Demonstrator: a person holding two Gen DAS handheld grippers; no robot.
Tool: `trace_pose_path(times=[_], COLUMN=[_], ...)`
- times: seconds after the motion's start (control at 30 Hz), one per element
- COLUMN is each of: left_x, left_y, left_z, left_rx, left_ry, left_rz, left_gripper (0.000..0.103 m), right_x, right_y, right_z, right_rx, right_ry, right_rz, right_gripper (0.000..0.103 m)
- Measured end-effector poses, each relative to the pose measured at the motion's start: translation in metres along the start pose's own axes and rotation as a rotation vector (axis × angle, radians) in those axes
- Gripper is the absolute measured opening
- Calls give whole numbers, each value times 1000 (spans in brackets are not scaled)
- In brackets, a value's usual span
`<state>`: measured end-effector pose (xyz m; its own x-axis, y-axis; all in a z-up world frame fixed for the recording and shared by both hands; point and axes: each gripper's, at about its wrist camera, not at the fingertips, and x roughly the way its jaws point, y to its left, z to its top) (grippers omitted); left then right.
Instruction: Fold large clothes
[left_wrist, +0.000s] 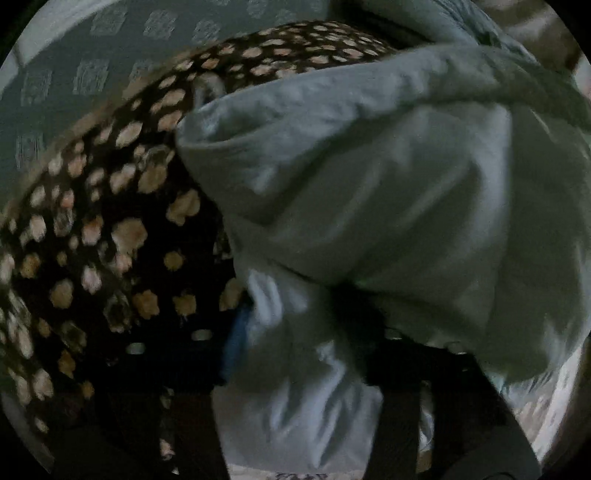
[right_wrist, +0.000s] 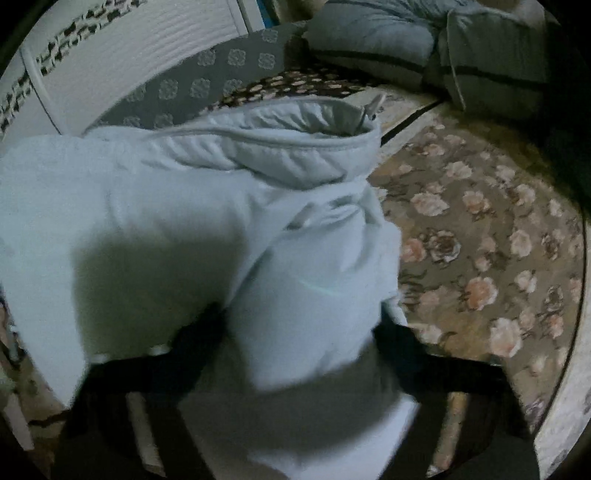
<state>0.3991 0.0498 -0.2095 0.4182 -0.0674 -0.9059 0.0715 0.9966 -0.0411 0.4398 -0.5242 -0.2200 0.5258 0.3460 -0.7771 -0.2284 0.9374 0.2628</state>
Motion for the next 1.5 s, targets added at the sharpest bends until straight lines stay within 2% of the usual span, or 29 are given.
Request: trace_pose_path(times=[0.03, 0.07, 0.1, 0.17, 0.3, 0.33, 0.4, 0.43, 0.47, 0.5, 0.53, 0.57, 0.6, 0.67, 0.73, 0.83, 0.87, 0.9, 0.93, 0.97, 1.03, 1.07, 1.13, 1.2, 1.27, 1.37, 1.5], left_x=[-3, -11, -18, -41, -109, -116, -108, -94, -72, -46, -20, -1, 10, 7, -5, -18, -25, -39, -47, -57, -82, -89, -102, -95, -84, -52, -25], left_y=[-1, -1, 0, 3, 4, 7, 21, 28, 37, 46, 53, 57, 55, 46, 46, 57, 53, 49, 46, 39, 15, 10, -11, -35, -54, -74, -66], left_z=[0, -1, -2, -3, 10, 19, 35, 39, 44, 43, 37, 31, 23, 15, 12, 12, 14, 14, 13, -2, -1, 4, 16, 31, 41, 56, 71], left_rx=[6, 0, -5, -11, 16, 15, -1, -13, -35, -80, -124, -145, -144, -112, -126, -166, -160, -141, -127, -108, -79, -80, -101, -118, -111, -90, -162], left_ry=[3, 6, 3, -30, -180, -205, -203, -182, -140, -70, 8, 54, 78, 79, 85, 112, 111, 93, 77, 57, 7, -11, -49, -28, 8, 61, 101], left_rz=[7, -2, -11, -23, -51, -50, -31, -12, -11, -20, -40, -47, -29, 29, 59, 64, 81, 121, 139, 157, 169, 165, 96, 30, 10, 60, 99], left_gripper=[19, 16, 12, 10, 10, 10, 11, 11, 12, 12, 13, 14, 14, 13, 15, 22, 24, 30, 36, 40, 69, 75, 90, 94, 94, 95, 100], right_x=[-8, -16, -23, -44, -98, -105, -98, -84, -54, -29, 1, 33, 42, 42, 36, 16, 7, -7, -20, -28, -41, -41, -34, -15, 0, 22, 55], right_y=[3, 9, 15, 35, 71, 73, 62, 53, 32, 17, -1, -17, -21, -24, -19, -8, -6, 0, 6, 12, 34, 44, 59, 77, 89, 96, 104], right_z=[-2, -3, -5, -4, 18, 28, 47, 54, 62, 64, 62, 55, 53, 54, 55, 59, 62, 64, 65, 66, 69, 70, 72, 76, 77, 82, 86], right_rx=[0, -5, -25, -104, -215, -212, -179, -151, -77, -6, 81, 162, 190, 261, 242, 135, 110, 96, 91, 87, 66, 62, 58, 36, 27, 65, 70], right_ry=[-25, -44, -56, -90, -253, -287, -297, -268, -191, -122, -15, 61, 74, 70, 85, 75, 58, 20, -10, -30, -72, -80, -62, -16, 6, 23, 68], right_rz=[-8, -12, -23, -58, -105, -110, -139, -165, -193, -192, -172, -174, -177, -183, -207, -283, -305, -308, -279, -246, -213, -192, -151, -126, -117, -89, -147], right_gripper=[42, 27, 18, 14, 13, 13, 13, 13, 14, 15, 17, 23, 27, 27, 29, 50, 64, 75, 78, 80, 84, 87, 89, 90, 90, 90, 92])
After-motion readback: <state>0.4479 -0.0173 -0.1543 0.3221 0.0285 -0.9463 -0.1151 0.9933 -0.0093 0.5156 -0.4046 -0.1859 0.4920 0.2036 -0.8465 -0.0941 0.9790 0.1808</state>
